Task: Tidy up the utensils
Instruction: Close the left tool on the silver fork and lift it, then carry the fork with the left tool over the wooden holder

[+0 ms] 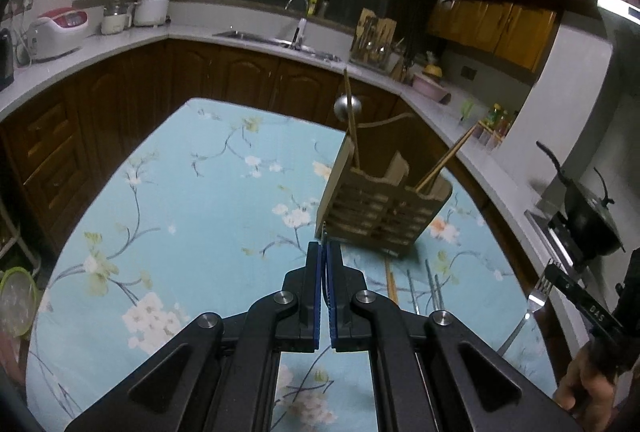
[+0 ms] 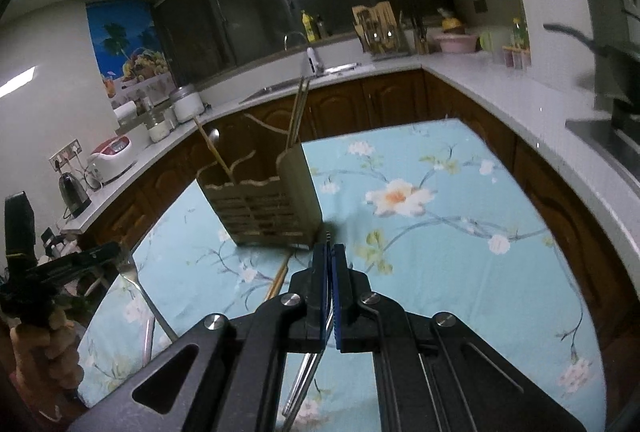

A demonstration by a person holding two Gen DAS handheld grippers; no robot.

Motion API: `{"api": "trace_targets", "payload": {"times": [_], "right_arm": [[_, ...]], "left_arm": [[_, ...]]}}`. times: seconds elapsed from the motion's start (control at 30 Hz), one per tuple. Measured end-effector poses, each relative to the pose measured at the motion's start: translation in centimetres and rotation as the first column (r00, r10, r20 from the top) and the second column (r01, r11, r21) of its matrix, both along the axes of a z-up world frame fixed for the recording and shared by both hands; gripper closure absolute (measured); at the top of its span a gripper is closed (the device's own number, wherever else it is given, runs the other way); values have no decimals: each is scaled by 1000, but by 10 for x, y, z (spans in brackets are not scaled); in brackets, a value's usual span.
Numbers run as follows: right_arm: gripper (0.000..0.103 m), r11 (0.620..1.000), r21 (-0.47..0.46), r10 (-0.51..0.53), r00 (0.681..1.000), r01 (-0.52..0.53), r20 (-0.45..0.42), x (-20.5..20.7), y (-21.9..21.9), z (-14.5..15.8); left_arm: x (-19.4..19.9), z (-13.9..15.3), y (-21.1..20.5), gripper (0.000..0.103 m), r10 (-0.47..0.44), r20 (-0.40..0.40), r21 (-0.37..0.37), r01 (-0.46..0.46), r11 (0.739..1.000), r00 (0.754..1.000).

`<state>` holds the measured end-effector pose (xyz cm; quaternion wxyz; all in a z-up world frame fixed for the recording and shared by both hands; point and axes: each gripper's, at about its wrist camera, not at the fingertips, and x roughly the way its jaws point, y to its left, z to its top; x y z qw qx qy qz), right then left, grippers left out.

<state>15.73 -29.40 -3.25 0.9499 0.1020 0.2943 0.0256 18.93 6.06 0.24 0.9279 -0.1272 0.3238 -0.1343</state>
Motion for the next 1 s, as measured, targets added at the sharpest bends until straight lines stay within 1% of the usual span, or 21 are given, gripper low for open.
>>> {"api": "trace_targets", "payload": {"times": [0.27,0.43,0.6,0.63,0.8,1.0], "right_arm": [[101,1000,-24,8,996,-6,84,16,4,26],[101,998,-67,25,990,-16,139,26,14,43],[101,996,-79,43,981,-28,189,43,21,61],[101,996,-80,44,979,-28,201,46,22,64],[101,996,-83,38,968,-18,247,67,24,78],[101,996,-92,24,955,3,297,92,28,90]], "left_arm": [[-1,28,5,103,5,65,3,-5,1000,998],[7,43,8,103,8,99,-7,-8,1000,995],[20,58,7,103,15,145,-2,-15,1000,989],[22,59,6,102,16,126,2,-17,1000,992],[44,69,2,102,25,169,0,-26,1000,985],[71,73,-5,102,53,221,13,-57,998,974]]}}
